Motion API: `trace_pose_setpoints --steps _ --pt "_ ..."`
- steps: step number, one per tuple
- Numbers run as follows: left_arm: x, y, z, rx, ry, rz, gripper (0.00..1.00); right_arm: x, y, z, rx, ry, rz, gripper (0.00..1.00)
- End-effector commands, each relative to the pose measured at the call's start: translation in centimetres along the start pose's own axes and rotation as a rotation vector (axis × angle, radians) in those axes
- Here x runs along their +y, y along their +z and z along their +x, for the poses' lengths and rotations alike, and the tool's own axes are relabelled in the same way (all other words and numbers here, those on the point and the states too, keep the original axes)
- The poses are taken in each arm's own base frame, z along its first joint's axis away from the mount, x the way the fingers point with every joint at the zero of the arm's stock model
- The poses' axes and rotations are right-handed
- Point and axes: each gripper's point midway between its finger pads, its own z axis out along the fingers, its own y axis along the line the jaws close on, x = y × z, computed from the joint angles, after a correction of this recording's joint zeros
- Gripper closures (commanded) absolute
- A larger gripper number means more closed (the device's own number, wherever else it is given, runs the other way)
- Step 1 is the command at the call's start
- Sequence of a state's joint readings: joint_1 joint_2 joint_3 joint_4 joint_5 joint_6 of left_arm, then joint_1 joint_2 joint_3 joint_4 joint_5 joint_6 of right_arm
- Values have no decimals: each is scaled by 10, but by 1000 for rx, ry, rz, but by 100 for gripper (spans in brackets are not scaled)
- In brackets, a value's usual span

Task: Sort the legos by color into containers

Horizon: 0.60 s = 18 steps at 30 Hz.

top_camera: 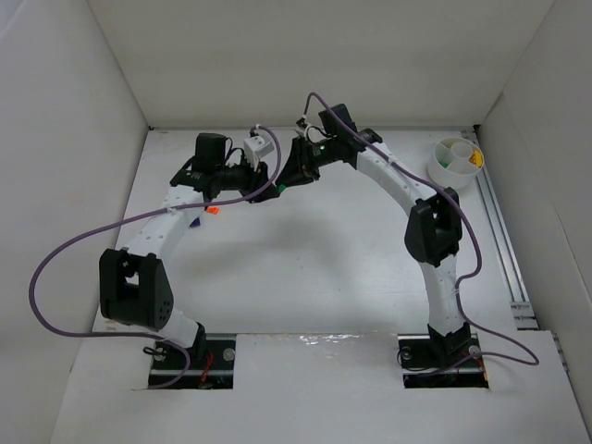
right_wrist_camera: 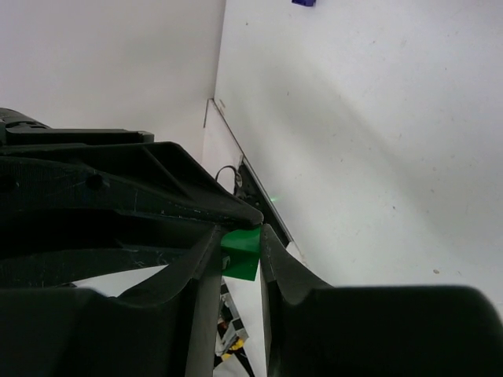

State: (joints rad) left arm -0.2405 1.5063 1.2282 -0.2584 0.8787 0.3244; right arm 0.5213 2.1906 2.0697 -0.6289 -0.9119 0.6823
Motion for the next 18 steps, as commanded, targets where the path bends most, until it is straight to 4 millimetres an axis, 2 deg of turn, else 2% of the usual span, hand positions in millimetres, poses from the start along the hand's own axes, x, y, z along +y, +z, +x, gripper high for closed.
trace_pose_setpoints --steps 1,2,3,6,7,9,12,13,14,16,17,18 --pt "3 -4 -29 -63 84 -24 99 27 1 12 33 -59 -39 92" --pt "5 -4 -29 -61 84 -34 93 24 2 14 38 -52 -35 94" --pt "7 -4 -29 -58 84 -46 77 24 2 14 37 -61 -35 94" --pt "13 -5 -28 -50 93 -78 53 21 -7 5 8 -70 -27 96" --pt "10 -7 -28 -49 92 -78 41 19 -16 -3 -24 -71 -14 96" --pt "13 -10 -28 -41 110 -106 34 10 -28 -15 -70 -79 18 96" --pt "18 -18 -26 -41 102 -134 19 -14 -65 -43 -175 -76 95 96" --pt "21 -21 -26 -42 98 -143 13 -19 -79 -49 -205 -73 120 98" --pt "24 -24 -24 -38 87 -150 0 -42 -105 -67 -275 -49 180 98" --pt "38 -33 -21 -24 76 -230 0 -53 -147 -84 -366 -74 255 98" --pt "46 -38 -20 -20 69 -264 0 -80 -186 -102 -458 -47 340 98" --pt "50 -41 -20 -13 67 -291 0 -83 -213 -112 -521 -55 383 98"
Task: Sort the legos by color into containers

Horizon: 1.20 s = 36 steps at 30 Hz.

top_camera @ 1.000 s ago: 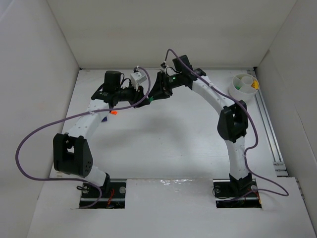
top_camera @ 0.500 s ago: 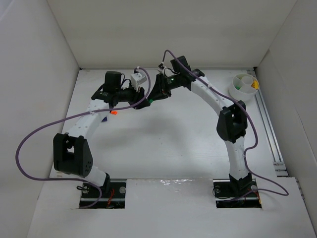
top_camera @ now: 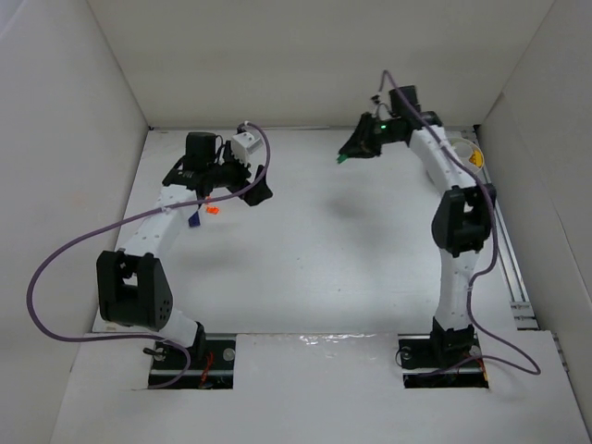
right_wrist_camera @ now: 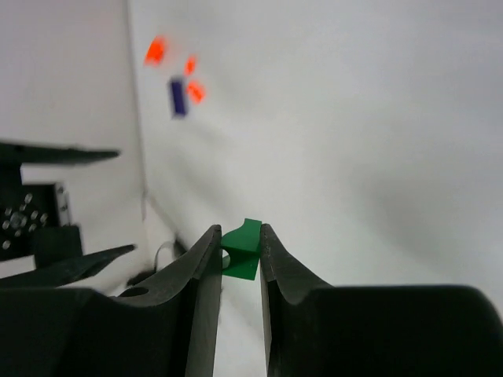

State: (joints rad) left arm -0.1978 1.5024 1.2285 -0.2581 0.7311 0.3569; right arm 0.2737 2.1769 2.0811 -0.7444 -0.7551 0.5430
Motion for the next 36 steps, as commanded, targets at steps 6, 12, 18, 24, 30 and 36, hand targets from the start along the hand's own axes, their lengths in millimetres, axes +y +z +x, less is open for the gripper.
trace_pose_setpoints --steps 6,12,18,24,30,36 --pt "36 -27 -31 -31 42 -215 0 -105 -231 -129 -591 -49 481 98" --pt "42 -23 -37 -34 26 -225 0 -147 -295 -135 -698 -24 705 98" --pt "43 -23 -43 -44 23 -227 0 -171 -307 -127 -697 2 818 98" --pt "43 -21 -44 -44 12 -217 0 -181 -300 -141 -700 -10 867 98" --pt "48 -21 -40 -38 3 -223 0 -204 -274 -142 -632 0 882 98" --pt "51 -18 -40 -30 -4 -221 0 -218 -260 -144 -601 0 895 98"
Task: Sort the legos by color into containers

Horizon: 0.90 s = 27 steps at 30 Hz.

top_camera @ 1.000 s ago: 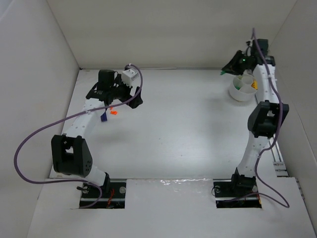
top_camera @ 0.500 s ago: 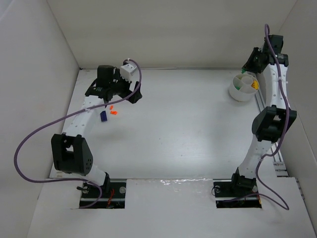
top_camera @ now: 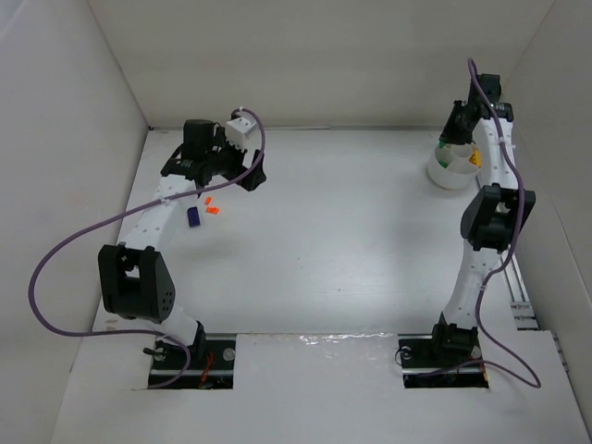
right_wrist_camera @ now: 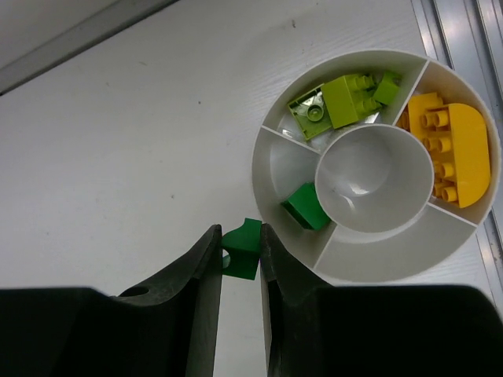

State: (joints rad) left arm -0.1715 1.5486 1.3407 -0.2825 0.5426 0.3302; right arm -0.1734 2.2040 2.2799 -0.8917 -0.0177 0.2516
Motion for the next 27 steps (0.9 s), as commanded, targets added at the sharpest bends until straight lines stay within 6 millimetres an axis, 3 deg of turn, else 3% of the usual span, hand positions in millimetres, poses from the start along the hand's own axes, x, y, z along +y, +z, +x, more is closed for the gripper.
trace_pose_setpoints --steps 1,9,27 --pt "3 -7 -22 -46 8 -7 0 4 -9 -18 -58 -23 8 98" --pt "3 -4 -19 -39 -6 -5 0 -5 3 -15 -56 -28 78 96" --pt "4 1 -18 -33 -10 6 0 -2 5 -15 -57 -43 83 68"
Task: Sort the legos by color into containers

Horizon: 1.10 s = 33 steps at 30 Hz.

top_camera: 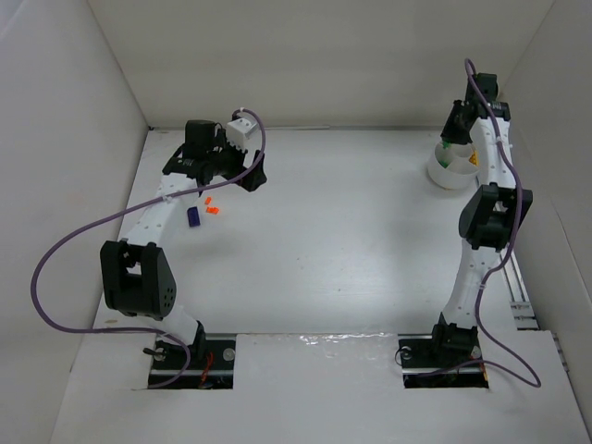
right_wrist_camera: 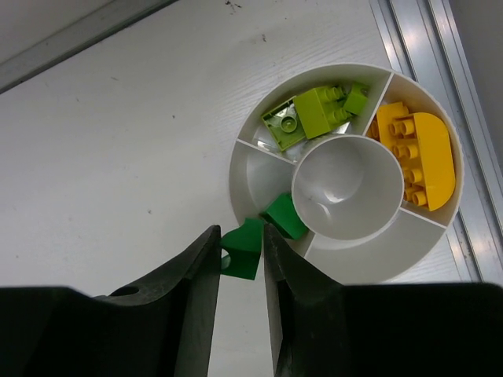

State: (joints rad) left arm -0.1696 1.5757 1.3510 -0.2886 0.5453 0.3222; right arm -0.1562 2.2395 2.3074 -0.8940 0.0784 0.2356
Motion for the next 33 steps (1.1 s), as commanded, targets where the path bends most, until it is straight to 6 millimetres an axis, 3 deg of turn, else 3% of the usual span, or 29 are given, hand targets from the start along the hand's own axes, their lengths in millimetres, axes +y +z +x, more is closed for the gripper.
trace_pose_setpoints --steps 1,13,16,19,20,21,22,23,25,28,29,33 --pt "1 -6 -23 -52 10 0 0 5 -2 -12 -37 -14 1 66" --pt "2 -6 -25 -59 15 -2 0 3 -2 -12 -39 -13 10 59" --pt "2 -6 -25 -60 15 -2 0 4 -7 -16 -49 -12 8 61" --pt "11 -13 -27 -81 1 -19 0 13 -30 -28 -85 -10 -49 64" --pt "13 -13 -17 -66 -55 -15 0 27 -40 -29 -88 -18 -104 64" --pt "20 -17 -18 -82 -72 -20 0 40 -51 -31 -98 -28 -149 64" --pt "35 -26 -12 -86 -99 -46 0 52 -72 -38 -123 -36 -200 64" --pt "39 -29 -6 -86 -115 -39 0 74 -83 -31 -111 -58 -275 64" --pt "57 -40 5 -65 -136 -78 0 95 -105 -28 -114 -81 -356 62" --pt "85 -48 34 14 -195 -174 0 132 -115 -2 -43 -108 -488 62" --pt "99 -52 56 68 -260 -217 0 141 -118 2 -32 -109 -511 62" --pt "127 -68 81 142 -350 -367 0 166 -117 30 23 -152 -532 62"
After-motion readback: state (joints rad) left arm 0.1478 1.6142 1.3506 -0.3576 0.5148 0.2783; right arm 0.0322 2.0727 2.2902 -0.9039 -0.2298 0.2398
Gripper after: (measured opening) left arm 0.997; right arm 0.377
